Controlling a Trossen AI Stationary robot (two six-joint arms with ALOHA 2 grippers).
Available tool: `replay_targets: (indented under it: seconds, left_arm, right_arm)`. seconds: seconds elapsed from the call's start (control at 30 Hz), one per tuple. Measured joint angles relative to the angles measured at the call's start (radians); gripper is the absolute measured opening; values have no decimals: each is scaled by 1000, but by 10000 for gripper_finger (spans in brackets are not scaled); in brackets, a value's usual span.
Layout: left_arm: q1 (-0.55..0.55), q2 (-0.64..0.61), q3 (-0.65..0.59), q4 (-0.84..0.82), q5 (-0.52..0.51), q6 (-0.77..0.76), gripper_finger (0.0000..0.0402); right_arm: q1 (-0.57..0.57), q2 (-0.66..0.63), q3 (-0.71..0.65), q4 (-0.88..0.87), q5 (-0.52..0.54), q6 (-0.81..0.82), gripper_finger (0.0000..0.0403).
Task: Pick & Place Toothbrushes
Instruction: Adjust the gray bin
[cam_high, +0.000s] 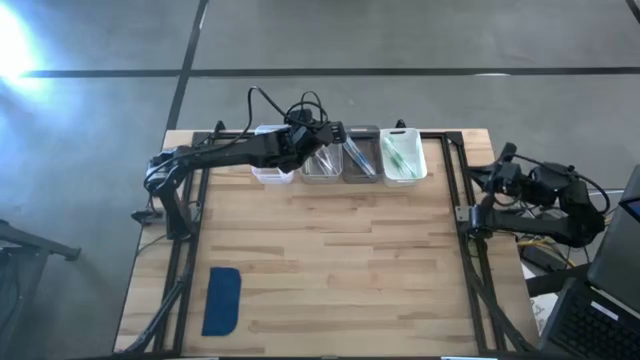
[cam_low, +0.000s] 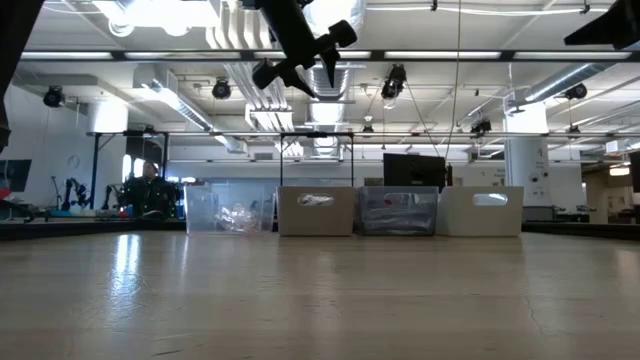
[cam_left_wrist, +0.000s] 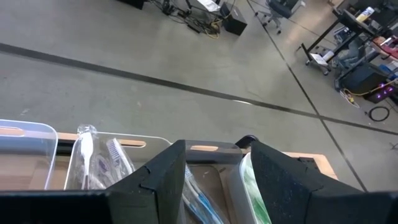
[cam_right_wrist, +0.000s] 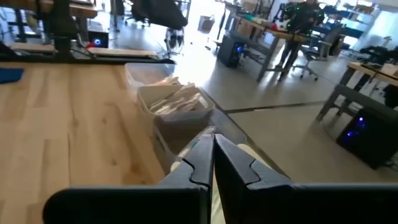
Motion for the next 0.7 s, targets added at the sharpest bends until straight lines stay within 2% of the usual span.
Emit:
replay_targets:
  seconds: [0.37,0.57,0.7]
  left_arm:
    - [3,0,-1,16,-21,25,188]
    - [3,-1,-1,95,58,18,188]
    - [5,2,-1,110,63,-8,188]
  right_arm:
    - [0,2,0,0,5,-7,8]
    - [0,1,0,0,5,-7,8]
    - [0,2,0,0,5,-7,8]
